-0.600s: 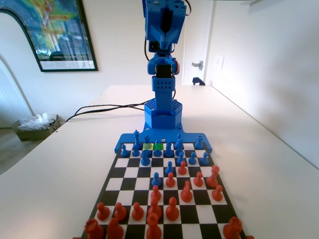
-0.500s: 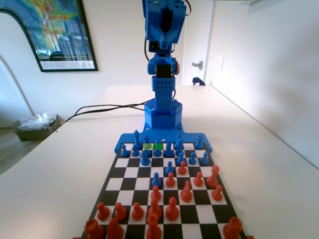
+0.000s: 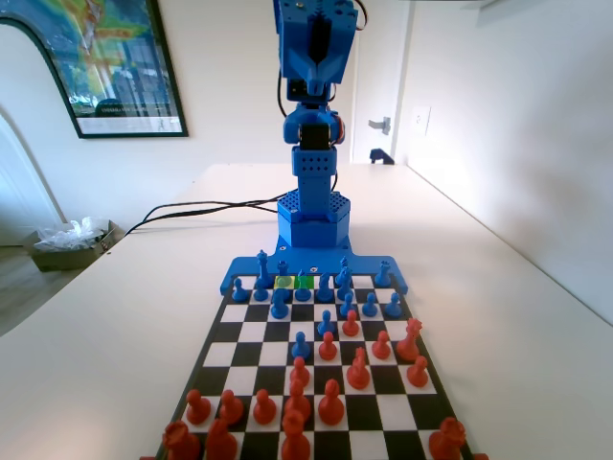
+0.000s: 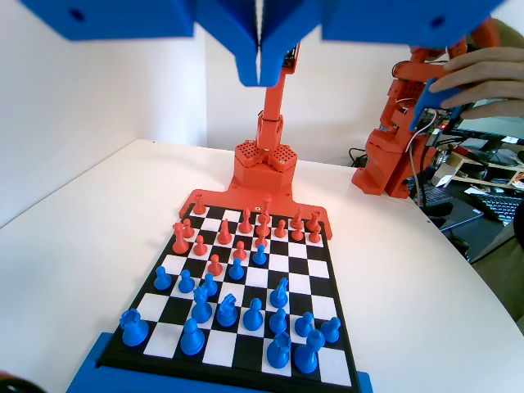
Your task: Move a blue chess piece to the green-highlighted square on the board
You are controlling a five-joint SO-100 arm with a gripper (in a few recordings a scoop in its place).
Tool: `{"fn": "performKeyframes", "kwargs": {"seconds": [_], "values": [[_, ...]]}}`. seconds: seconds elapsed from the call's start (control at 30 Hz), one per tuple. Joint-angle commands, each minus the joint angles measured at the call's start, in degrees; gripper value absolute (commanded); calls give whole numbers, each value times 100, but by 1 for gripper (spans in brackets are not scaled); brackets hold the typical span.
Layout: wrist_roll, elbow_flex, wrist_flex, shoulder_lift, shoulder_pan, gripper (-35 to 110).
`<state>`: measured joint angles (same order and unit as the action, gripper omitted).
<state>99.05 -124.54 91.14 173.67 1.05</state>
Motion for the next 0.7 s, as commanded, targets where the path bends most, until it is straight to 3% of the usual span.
{"fn": "performKeyframes", "kwargs": {"seconds": [0.0, 0.67], "values": [[62, -26, -88, 132, 62, 1], [-589, 114, -334, 114, 0, 1]]}}
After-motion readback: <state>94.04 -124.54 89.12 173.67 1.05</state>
